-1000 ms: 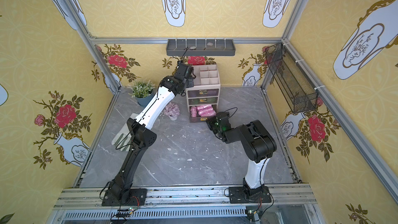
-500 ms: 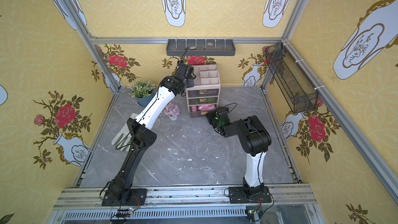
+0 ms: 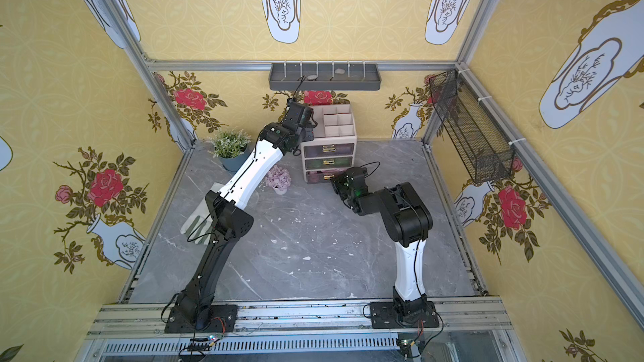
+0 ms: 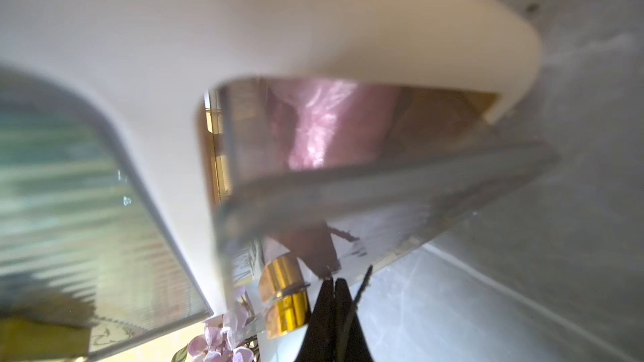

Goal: Sort the rolls of trash bags by color and place them into the drawer
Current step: Close the drawer in the storage box, then reset both arms

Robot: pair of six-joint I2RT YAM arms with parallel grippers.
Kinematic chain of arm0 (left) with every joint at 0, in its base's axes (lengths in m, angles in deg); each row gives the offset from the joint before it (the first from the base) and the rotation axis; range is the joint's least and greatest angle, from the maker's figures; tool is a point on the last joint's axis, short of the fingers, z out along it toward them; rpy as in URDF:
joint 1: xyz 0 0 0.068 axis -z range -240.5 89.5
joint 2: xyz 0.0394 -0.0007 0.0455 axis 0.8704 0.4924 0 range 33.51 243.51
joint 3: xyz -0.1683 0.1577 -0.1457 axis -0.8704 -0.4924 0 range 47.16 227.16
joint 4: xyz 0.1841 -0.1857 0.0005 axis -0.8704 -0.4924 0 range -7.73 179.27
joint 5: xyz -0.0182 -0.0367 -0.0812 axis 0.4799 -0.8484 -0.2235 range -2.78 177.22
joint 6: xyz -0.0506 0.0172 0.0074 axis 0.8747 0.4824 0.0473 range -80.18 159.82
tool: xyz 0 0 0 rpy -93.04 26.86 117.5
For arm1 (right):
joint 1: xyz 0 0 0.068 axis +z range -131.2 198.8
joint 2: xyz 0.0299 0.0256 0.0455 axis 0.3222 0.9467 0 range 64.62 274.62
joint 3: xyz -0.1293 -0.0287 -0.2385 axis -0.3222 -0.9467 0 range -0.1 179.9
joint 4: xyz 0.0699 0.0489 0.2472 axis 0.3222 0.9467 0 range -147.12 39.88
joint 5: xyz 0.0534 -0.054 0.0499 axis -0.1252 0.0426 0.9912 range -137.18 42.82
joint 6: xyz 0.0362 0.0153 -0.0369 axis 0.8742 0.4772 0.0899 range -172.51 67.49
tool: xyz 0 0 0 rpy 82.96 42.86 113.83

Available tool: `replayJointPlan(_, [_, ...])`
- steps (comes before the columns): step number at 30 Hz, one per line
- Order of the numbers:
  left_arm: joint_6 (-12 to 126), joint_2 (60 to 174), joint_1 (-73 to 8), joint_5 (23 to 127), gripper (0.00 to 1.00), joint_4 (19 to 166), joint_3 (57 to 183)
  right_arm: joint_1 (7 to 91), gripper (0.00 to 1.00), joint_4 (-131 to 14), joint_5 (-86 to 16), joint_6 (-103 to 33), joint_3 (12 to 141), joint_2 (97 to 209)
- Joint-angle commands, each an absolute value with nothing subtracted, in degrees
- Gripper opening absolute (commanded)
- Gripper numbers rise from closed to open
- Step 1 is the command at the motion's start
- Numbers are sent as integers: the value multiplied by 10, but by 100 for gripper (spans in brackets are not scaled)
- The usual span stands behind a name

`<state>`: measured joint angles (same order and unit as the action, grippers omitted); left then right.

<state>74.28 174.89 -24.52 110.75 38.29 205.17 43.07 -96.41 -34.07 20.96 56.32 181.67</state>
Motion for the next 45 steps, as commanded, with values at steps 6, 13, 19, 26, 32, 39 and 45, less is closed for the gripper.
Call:
replayJointPlan(6, [757,1758,-245,1079,0,364,2043,429,7,-982,-346,218,602,1839])
replayJointPlan(13, [757,1753,-245,1081,0,364,2036,429,9,-974,-346,218,610,1836])
replayJointPlan(19, [759,1744,-247,1081,5,362,2024,429,23,-984,-335,208,599,1827])
replayJointPlan(26, [765,1731,-253,1082,26,364,2008,429,46,-961,-304,164,570,1780])
replayJointPlan(32, [761,1715,-252,1071,33,384,1991,428,55,-917,-294,122,532,1707])
replayJointPlan(39, [743,1677,-251,1054,43,423,1952,425,61,-813,-310,63,493,1596])
replayJointPlan(45, [702,1597,-251,1016,56,446,1892,391,64,-644,-315,-10,490,1477])
